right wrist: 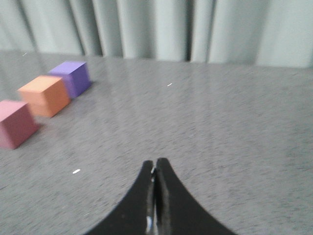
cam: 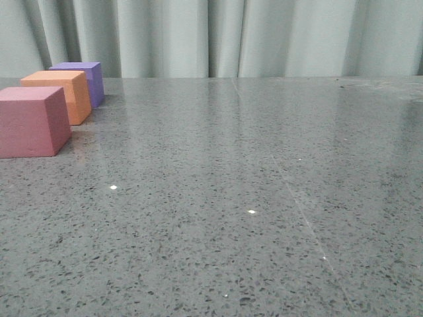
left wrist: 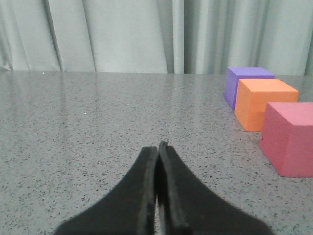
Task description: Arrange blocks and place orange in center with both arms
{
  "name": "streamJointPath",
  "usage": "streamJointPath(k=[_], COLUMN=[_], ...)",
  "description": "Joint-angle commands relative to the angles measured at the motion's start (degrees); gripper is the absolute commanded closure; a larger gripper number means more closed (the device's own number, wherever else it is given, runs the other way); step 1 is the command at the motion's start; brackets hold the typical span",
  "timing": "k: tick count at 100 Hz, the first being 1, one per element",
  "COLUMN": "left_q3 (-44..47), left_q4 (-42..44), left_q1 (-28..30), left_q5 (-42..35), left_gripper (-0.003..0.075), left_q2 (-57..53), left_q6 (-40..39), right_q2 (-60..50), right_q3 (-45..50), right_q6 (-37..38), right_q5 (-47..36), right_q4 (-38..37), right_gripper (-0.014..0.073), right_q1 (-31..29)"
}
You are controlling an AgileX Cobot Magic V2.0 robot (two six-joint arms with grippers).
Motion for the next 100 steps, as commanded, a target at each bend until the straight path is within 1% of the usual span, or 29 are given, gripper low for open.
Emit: streamJointPath(k=[1,9,28,43,56,61,74,100], left_q3=[1.1,1.1,1.1,1.1,1.1,1.1,1.1,1.1], left_q4=[-0.6,-0.6,-0.6,-0.6,-0.6,-0.6,-0.6,-0.6], left_q1=[0.1,0.1,0.1,0.1,0.1,0.1,0.1,0.1], left_q5=[-4.6,-4.6,-4.6,-4.6,-4.6,-4.6,-4.6,-4.6], left_gripper=[0.0739,0.0739,0.0739,0.0739,0.0739,0.0739,0.0739,0.0739], left_q2=[-2.0,-2.0,-2.0,-2.0,-2.0,-2.0,-2.0,-1.9], left_q6=[-0.1,-0.1,-0.1,-0.1,-0.1,-0.1,-0.1,-0.1], right_q2=[-1.4,-3.2,-9.6,-14.6,-19.3,-21.4,-26.9,-26.7], right_q3=[1.8,5.8,13.3,18.9,23.7,23.5,23.5,23.5], right_q6=[-0.7,-0.7,-0.7,-0.7,-0.6,-0.6,-0.6,-0.6], right_q5=[-9.6,-13.1,-14.7,-14.9,-15.5,-12.2,-9.2,-9.6], right_q4=[-1.1,-1.1,-1.7,-1.7,-1.7,-1.7,-1.7,-1.7], right_gripper=[0.0715,0.0715,0.0715,0.0715,0.0715,0.0715,0.0715,0.0715], right_q1=[-3.6,-7.5,-18.1,-22.9,-24.1,-24.1,-24.1,-24.1])
